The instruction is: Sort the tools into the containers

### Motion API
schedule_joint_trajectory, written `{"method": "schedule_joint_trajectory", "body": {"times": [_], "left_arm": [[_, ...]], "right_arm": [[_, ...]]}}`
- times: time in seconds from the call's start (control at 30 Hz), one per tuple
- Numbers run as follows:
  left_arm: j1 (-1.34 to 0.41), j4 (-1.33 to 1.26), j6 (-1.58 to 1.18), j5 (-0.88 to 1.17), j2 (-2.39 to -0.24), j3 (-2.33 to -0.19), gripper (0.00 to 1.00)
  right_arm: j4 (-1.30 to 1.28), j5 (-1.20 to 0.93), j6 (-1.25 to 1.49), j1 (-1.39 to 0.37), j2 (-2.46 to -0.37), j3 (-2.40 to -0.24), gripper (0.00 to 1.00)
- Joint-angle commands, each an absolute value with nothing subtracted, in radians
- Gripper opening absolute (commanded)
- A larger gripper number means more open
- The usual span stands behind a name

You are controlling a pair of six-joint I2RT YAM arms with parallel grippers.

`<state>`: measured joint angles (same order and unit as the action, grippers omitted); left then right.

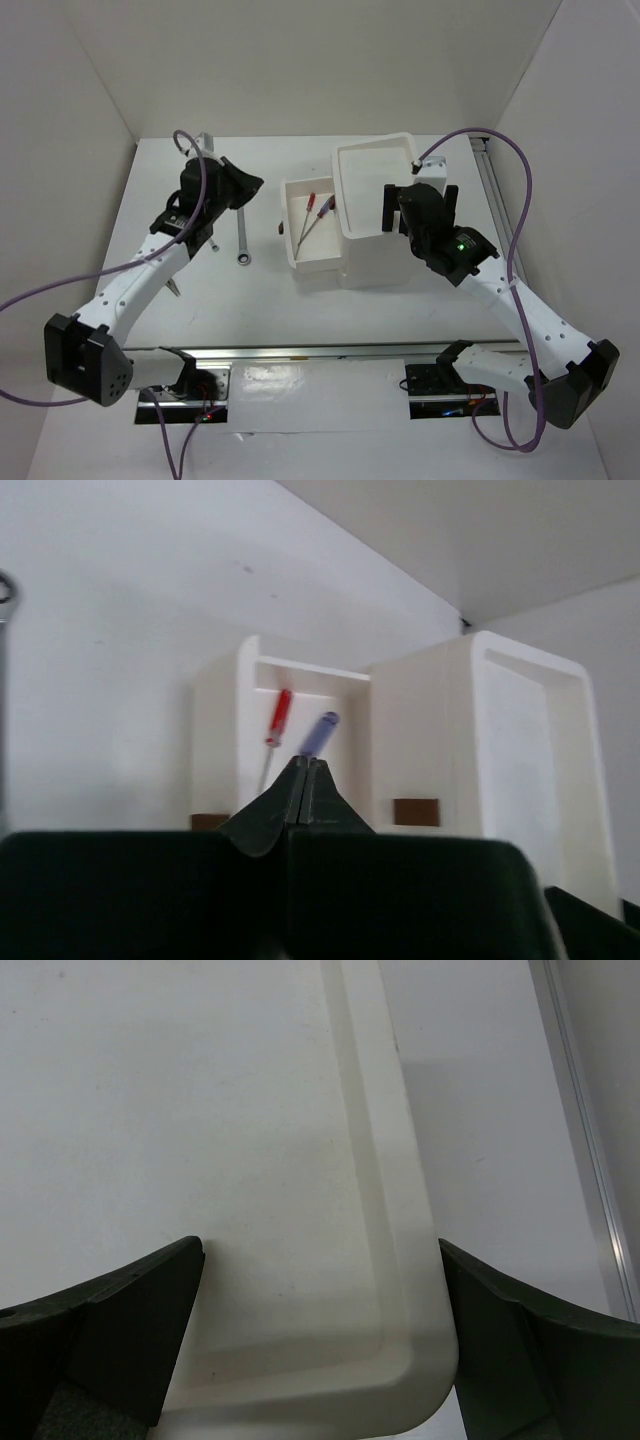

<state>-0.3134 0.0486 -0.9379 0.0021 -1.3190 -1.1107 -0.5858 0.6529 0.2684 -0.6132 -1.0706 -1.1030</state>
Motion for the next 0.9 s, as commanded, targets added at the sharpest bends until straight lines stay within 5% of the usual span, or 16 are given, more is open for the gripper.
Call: {"method": "schedule_joint_trajectory", "body": {"times": [0.0, 0.87], "left_arm": [[-0.347, 0.270, -0.888, -0.305, -1.347, -1.032, 0.01], [-0.684, 0.012, -0.707, -0.114, -1.910, -1.453, 0.08]], "right_arm": [[-0.575, 0.678, 0.279, -0.632, -1.071, -1.092, 1.00], [-0.584, 0.680, 0.249, -0.641, -1.080, -1.092, 1.00]]}}
